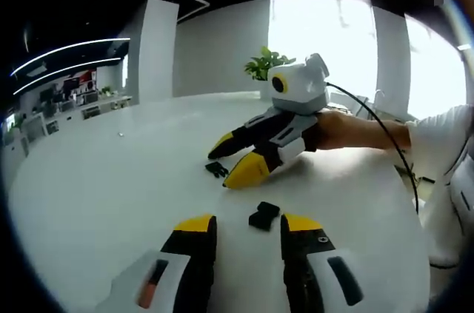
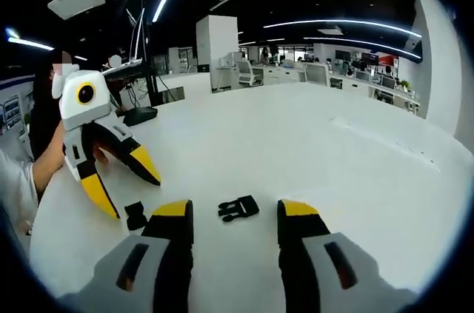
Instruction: Snap the two parts of the plastic buckle together until the buckle closes and remains connected.
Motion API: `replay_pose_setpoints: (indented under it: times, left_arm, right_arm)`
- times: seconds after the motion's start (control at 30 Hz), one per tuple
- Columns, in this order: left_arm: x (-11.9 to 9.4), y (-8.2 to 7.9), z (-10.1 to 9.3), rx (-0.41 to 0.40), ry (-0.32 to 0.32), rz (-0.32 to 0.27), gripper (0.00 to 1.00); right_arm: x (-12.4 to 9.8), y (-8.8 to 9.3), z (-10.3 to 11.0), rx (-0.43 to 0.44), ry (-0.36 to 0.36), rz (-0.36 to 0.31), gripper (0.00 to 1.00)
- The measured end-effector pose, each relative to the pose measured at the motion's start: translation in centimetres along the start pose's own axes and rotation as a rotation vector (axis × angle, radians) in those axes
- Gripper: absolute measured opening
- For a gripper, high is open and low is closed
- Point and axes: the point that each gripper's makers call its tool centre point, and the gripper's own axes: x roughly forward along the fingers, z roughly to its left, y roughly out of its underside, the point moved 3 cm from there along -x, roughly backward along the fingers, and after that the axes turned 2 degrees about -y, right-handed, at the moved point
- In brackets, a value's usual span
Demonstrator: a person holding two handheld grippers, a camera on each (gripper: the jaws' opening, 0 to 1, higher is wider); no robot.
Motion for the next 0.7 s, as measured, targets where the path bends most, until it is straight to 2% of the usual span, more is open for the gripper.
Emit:
replay_pose_setpoints:
  times: [0.33,0.7]
  left_arm:
    - [0.00,-0.08,-0.19,-0.012,0.012,-0.007,0.34]
    - [0.05,0.09,-0.11,-0.020,0.009,0.000,0.33]
  right_arm:
    - [0.07,-0.06,-0.08,-0.029,0.005,-0.005,0.32]
    - [-0.07,0.12,-0.09,-0.049,0.013,-0.002,0.25]
